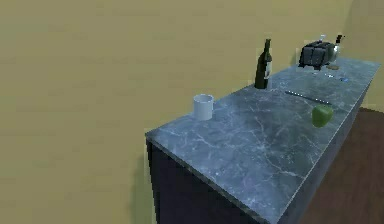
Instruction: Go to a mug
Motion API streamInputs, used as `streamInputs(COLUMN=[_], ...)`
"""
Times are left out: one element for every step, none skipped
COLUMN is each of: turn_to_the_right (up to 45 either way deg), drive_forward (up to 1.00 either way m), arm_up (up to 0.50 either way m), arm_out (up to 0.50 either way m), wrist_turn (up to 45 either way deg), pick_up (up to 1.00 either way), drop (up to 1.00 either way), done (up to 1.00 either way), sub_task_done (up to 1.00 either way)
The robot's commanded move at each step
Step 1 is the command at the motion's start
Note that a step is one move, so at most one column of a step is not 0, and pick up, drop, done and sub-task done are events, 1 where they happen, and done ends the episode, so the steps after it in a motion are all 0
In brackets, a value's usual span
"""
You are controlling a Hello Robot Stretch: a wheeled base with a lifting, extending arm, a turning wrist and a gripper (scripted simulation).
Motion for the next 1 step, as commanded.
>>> streamInputs(turn_to_the_right=[0.0], drive_forward=[0.0], arm_up=[0.0], arm_out=[0.0], wrist_turn=[0.0], pick_up=[0.0], drop=[0.0], done=[1.0], sub_task_done=[0.0])
